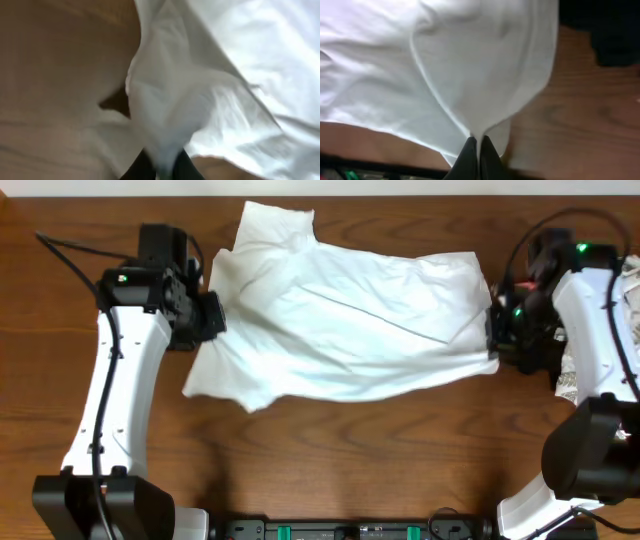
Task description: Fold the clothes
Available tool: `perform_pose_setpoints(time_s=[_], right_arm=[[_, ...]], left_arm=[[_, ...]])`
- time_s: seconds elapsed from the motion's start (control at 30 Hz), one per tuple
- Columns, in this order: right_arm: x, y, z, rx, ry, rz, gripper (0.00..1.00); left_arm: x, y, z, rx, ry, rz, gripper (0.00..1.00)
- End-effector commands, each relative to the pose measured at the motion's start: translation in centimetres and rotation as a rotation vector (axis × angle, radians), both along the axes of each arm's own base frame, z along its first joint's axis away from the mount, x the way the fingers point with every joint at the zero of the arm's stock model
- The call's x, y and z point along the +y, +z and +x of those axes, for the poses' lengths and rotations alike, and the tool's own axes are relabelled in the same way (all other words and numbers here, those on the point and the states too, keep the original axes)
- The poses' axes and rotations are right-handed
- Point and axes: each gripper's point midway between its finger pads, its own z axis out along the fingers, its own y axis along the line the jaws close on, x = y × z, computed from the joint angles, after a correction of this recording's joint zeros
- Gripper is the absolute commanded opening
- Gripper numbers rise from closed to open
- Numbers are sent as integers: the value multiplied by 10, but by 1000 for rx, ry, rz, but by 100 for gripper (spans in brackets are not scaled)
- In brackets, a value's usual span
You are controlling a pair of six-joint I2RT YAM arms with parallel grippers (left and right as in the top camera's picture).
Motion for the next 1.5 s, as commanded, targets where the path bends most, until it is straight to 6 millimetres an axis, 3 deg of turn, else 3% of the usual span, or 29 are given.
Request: perform_pose_setpoints(time_s=[0.0,0.17,0.3,0.43,0.57,0.63,0.83,0.93,1.1,1.2,1.47], right_arm=[[2,-22,-19,72,-9,3,1],[3,-45,-34,118,-14,6,1],[3,-52,-39,131,-14,7,1],[3,-53,-39,129,-13,7,1],[3,-53,-38,124,-13,6,1],[3,-53,-36,118,-13,5,1],[2,-55,-29,87,-13,2,1],[2,-56,-26,76,-13,2,1],[2,-56,-22,58,-13,0,1],[2,-56,-22,57,-13,0,1],[2,-56,-22,54,10,3,1]], left_arm=[[0,-16,-17,75,1,-9,14],[0,-41,-45,191,1,-6,15],[0,-52,-57,238,1,-5,15],[1,-54,-58,241,1,1,15],[24,-54,-55,228,27,126,15],[34,-53,-63,260,98,183,17],[34,-51,-87,353,119,205,24],[32,-50,-84,334,75,254,25],[-2,-46,-65,183,-100,304,27],[-8,-46,-55,111,-154,407,35],[1,-82,-74,165,-138,458,37]])
